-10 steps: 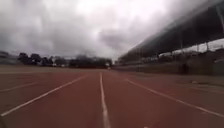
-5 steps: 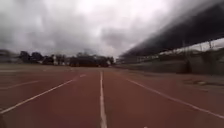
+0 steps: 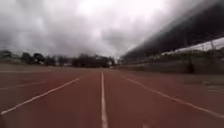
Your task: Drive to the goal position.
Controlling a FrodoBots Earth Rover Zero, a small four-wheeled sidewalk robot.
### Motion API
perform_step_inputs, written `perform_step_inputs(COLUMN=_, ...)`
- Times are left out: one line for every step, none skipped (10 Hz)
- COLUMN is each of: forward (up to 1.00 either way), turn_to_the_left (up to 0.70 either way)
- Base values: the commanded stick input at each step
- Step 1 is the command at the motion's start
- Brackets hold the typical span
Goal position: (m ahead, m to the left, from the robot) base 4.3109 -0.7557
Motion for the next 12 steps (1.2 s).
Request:
perform_step_inputs(forward=0.7, turn_to_the_left=0.0)
perform_step_inputs(forward=0.7, turn_to_the_left=0.0)
perform_step_inputs(forward=0.7, turn_to_the_left=0.0)
perform_step_inputs(forward=0.7, turn_to_the_left=0.0)
perform_step_inputs(forward=0.7, turn_to_the_left=0.0)
perform_step_inputs(forward=0.7, turn_to_the_left=0.0)
perform_step_inputs(forward=0.7, turn_to_the_left=0.0)
perform_step_inputs(forward=0.7, turn_to_the_left=0.0)
perform_step_inputs(forward=0.7, turn_to_the_left=0.0)
perform_step_inputs(forward=0.7, turn_to_the_left=0.0)
perform_step_inputs(forward=0.7, turn_to_the_left=0.0)
perform_step_inputs(forward=0.7, turn_to_the_left=0.0)
